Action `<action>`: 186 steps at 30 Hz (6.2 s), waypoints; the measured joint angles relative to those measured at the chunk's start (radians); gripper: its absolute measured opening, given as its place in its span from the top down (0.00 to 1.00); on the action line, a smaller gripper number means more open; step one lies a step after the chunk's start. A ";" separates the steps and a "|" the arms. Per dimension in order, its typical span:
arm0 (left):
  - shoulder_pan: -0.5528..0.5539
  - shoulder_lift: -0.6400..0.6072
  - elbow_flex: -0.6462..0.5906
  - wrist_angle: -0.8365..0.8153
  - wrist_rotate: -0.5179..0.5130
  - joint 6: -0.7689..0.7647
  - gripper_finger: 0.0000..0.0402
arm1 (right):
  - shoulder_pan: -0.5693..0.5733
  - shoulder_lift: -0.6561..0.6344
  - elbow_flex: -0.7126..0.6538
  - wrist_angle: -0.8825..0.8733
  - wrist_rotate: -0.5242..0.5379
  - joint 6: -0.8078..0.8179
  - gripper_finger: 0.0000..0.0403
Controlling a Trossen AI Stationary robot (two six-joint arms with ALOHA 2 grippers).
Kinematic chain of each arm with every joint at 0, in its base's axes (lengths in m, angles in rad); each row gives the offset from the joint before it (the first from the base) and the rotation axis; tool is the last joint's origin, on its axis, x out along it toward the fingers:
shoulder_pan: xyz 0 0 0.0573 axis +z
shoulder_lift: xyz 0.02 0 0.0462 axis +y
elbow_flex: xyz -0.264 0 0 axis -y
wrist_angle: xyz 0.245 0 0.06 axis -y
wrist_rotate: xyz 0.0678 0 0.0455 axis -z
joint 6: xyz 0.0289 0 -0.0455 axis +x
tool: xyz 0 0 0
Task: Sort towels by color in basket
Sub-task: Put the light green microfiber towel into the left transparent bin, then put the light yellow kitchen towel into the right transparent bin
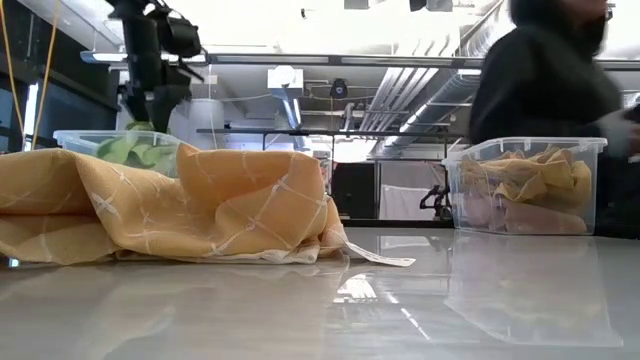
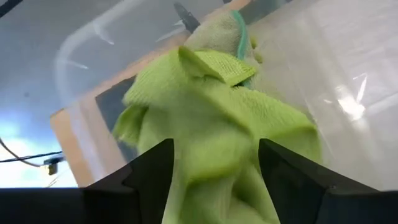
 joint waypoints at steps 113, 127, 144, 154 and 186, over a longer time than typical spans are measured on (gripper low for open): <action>-0.586 -0.335 -0.047 0.708 0.280 -0.051 0.54 | -0.349 -0.341 0.558 -1.853 0.935 0.406 1.00; -0.585 -0.153 -0.047 1.077 0.287 0.167 0.54 | -0.467 -0.468 -0.013 -0.867 0.702 0.070 1.00; -0.584 -0.150 -0.047 1.075 0.273 0.066 0.54 | -1.129 -0.596 -0.431 -0.155 -0.229 -0.113 1.00; -0.584 -0.150 -0.047 1.045 0.273 0.062 0.54 | -1.091 -0.655 -0.558 -0.455 -0.138 -0.020 1.00; -0.584 -0.150 -0.047 1.045 0.273 0.063 0.54 | -1.093 -0.642 -0.602 -0.829 -0.082 -0.013 0.96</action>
